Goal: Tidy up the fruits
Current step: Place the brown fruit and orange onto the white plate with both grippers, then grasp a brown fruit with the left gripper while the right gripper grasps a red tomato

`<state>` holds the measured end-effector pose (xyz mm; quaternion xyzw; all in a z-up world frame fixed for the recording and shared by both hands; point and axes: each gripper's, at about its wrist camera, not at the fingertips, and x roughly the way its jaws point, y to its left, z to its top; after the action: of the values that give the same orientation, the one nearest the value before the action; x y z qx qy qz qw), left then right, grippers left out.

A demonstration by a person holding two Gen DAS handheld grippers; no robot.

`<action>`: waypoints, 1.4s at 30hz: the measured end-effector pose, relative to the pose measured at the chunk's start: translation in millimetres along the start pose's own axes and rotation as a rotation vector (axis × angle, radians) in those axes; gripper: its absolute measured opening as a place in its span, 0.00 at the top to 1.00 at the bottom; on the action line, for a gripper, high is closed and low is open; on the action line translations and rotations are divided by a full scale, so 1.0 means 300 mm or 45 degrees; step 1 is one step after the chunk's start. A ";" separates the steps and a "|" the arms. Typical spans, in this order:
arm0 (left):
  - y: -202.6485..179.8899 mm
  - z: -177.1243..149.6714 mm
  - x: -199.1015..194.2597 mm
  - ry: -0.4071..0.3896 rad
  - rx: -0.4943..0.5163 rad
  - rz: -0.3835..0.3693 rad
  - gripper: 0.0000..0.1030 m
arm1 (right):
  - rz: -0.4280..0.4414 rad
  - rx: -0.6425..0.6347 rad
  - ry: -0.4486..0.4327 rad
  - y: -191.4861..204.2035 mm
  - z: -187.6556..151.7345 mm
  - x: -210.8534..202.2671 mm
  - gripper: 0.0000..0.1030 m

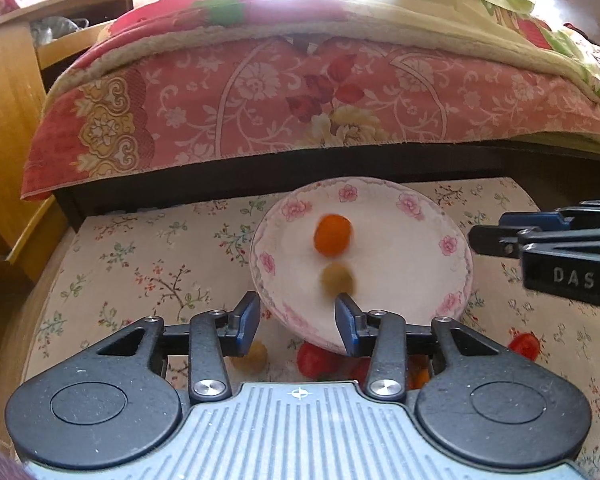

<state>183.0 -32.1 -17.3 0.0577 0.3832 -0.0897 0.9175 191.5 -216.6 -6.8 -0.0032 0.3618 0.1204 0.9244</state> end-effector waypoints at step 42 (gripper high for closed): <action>-0.174 -0.330 -0.094 0.139 0.188 -0.173 0.53 | 0.025 -0.075 0.219 -0.053 -0.240 -0.025 0.48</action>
<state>84.1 -62.4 -68.4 0.1037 0.4281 -0.1765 0.8802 141.7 -240.4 -56.1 -0.0371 0.4361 0.1391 0.8883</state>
